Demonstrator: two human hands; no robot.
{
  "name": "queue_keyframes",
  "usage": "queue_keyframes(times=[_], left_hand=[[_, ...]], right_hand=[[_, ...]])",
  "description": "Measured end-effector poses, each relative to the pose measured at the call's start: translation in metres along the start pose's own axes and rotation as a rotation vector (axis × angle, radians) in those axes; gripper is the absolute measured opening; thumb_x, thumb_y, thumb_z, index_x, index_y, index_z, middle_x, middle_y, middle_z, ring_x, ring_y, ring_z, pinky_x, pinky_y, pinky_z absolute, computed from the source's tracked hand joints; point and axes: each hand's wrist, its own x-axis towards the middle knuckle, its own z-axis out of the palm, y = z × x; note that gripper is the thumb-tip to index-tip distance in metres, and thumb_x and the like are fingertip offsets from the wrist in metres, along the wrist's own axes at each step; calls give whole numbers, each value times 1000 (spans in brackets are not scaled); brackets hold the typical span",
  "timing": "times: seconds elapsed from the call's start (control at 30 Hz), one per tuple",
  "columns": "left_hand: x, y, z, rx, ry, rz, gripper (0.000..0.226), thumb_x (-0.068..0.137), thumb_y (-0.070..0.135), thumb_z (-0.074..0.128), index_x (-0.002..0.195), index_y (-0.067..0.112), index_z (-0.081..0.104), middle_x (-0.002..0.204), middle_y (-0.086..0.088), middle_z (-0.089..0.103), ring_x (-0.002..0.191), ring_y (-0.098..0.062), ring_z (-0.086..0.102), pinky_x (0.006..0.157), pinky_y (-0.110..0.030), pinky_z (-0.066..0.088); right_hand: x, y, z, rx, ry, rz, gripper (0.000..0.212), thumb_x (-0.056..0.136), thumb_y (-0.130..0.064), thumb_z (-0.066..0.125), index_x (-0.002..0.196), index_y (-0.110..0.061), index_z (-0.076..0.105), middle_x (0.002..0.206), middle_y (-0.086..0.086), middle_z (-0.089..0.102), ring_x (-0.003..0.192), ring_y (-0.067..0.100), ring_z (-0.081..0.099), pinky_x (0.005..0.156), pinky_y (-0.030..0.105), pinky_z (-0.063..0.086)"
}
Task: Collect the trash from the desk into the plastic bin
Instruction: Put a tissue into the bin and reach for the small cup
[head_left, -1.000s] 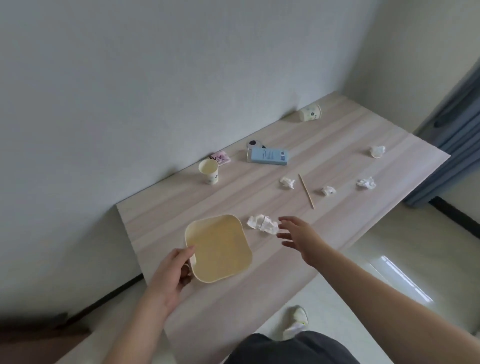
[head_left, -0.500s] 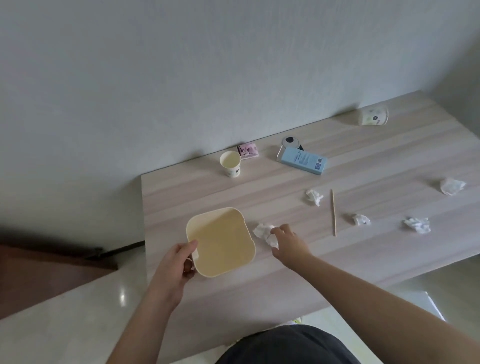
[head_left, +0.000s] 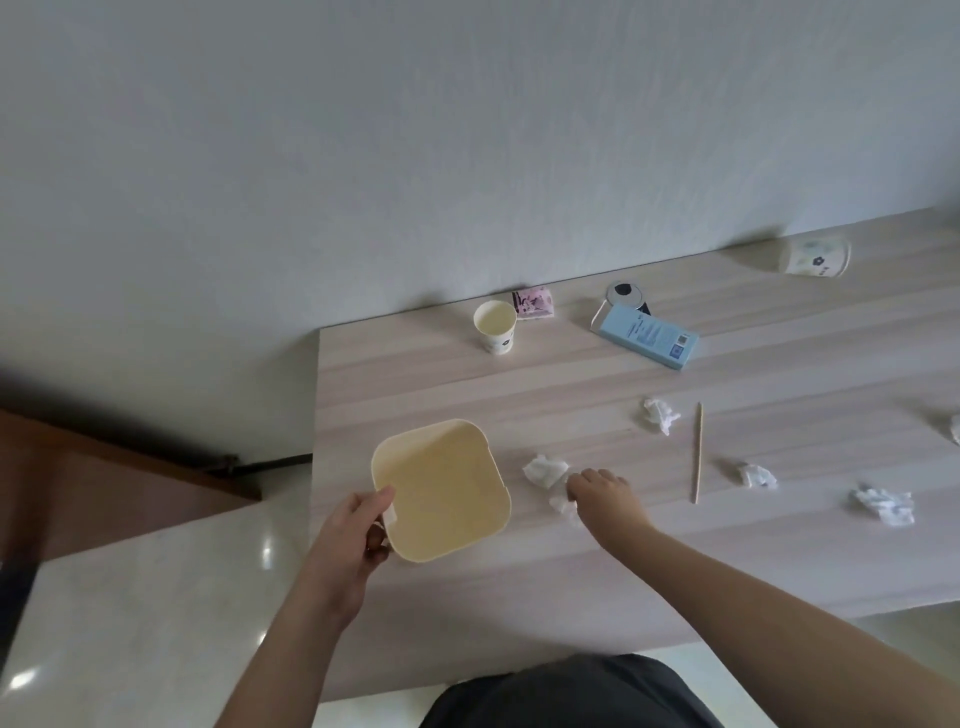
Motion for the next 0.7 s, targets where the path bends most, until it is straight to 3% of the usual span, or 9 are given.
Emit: queue_keyframes(times=[0.07,0.17,0.37,0.43,0.57,0.7], left_hand=[[0,-2,2,0,9,-9,20,89,27,65,75,16,55,53,4,43,52,-12,42,68,-37,38],[-1,-3,3,-14,18,-22,19,89,26,64,79,14,53,53,3,39,56,-15,39,67,-36,37],[-7,-5,3,6,35,-31,20,90,25,63,77,15,51,50,6,44,47,-9,43,63,-33,39],[-9,-5,1,13,47,-41,18,90,25,63,81,13,53,54,4,46,51,-11,43,63,-33,39],[-14,-6,-2,23,71,-44,17,91,26,63,86,11,55,52,4,45,55,-15,44,62,-33,39],[-20,-8,0,13,72,-47,18,91,24,62,89,9,54,54,3,48,55,-14,46,62,-32,40]], right_hand=[[9,-6,-7,79,107,-11,26,82,2,54,101,-13,64,93,6,66,89,31,62,72,33,40],[21,-18,-13,120,160,-33,35,84,-1,55,116,-16,60,99,4,68,89,30,63,72,35,42],[44,-30,-11,90,-100,22,57,89,-6,42,142,-26,34,126,3,59,107,29,58,85,37,44],[48,-30,-8,50,-158,26,51,91,-9,43,140,-22,37,127,6,57,108,30,59,86,38,45],[48,-28,-6,-31,-191,45,27,89,-14,53,115,-16,58,115,7,58,108,29,58,86,35,46],[39,-22,-12,33,-142,54,31,89,-11,54,118,-19,60,123,3,50,113,25,49,86,33,45]])
